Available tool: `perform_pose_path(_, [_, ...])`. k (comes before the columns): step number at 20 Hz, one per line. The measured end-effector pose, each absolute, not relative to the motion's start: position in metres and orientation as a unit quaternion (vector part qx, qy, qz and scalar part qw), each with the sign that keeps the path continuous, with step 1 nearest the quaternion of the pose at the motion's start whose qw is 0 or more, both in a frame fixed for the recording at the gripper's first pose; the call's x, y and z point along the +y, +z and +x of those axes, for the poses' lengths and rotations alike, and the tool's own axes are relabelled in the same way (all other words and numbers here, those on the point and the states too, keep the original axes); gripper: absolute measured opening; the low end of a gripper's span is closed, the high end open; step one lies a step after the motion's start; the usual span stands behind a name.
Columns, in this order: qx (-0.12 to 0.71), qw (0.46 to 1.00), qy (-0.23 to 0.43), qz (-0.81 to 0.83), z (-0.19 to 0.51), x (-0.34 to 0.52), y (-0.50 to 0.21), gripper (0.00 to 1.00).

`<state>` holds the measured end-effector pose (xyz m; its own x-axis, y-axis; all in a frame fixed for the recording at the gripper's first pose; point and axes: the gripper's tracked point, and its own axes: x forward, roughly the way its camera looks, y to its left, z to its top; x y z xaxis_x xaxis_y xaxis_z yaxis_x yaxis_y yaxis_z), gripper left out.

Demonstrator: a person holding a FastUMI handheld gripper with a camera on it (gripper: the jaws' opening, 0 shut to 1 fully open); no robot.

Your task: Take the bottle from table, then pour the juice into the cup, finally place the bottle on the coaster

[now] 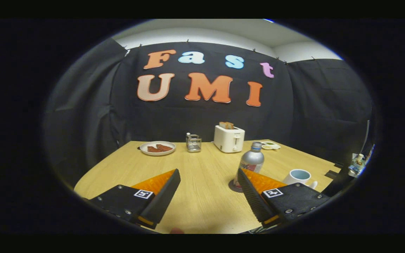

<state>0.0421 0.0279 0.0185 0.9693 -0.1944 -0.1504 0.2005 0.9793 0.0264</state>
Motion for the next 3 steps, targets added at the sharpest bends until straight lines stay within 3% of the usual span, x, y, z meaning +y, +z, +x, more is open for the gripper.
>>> perform_pose_path(3, [0.060, 0.996, -0.047, 0.035, 0.036, 0.065, 0.029, 0.97])
